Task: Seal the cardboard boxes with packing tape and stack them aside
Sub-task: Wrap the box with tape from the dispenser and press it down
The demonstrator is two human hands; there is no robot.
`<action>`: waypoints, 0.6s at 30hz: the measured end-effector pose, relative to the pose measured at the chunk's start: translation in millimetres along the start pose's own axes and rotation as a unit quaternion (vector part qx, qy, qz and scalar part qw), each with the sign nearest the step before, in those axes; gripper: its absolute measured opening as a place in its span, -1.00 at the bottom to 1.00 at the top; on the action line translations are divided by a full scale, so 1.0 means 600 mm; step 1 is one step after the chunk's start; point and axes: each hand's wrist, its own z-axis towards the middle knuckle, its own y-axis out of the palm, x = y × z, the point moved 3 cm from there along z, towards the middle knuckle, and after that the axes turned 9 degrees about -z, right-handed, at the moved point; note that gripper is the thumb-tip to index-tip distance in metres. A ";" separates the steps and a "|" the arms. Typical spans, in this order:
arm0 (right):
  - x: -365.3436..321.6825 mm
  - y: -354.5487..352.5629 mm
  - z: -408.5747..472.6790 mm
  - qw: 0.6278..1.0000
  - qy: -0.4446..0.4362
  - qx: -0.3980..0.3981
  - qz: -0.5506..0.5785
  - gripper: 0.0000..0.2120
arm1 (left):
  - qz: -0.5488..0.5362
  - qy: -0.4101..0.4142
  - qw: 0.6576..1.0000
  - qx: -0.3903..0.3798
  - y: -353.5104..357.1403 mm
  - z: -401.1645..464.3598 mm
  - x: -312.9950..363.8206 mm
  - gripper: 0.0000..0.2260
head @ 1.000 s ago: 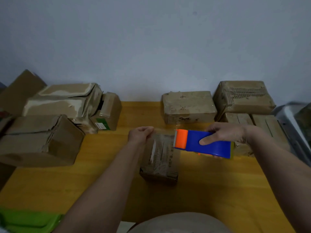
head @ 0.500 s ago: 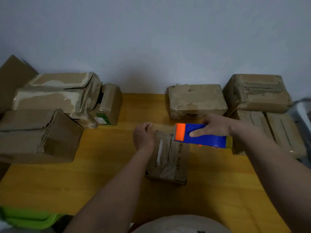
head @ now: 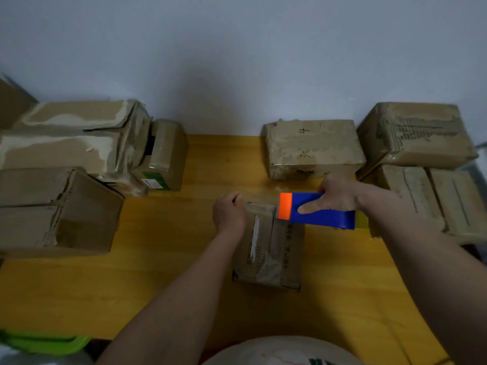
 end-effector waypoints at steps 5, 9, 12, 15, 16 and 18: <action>-0.002 0.000 0.004 1.000 0.006 -0.014 0.005 -0.50 | 0.032 -0.001 0.999 -0.028 0.002 -0.011 -0.009 -0.75; 0.000 0.002 0.003 1.000 0.006 -0.018 0.009 -0.50 | 0.072 -0.146 0.985 -0.054 0.000 -0.008 -0.017 -0.53; 0.002 0.003 0.007 1.000 0.002 -0.020 0.017 -0.51 | 0.086 -0.071 0.994 -0.011 -0.019 -0.034 -0.002 -0.46; 0.004 0.003 0.010 0.999 0.000 -0.026 0.027 -0.48 | 0.162 0.196 0.958 -0.131 -0.003 -0.080 0.020 -0.50; 0.005 0.002 0.010 0.999 0.000 -0.026 0.028 -0.47 | 0.227 0.227 0.928 -0.189 0.009 -0.089 0.013 -0.46; 0.007 0.002 0.008 0.999 -0.005 -0.022 0.023 -0.48 | 0.330 0.241 0.884 -0.227 0.020 -0.091 -0.003 -0.29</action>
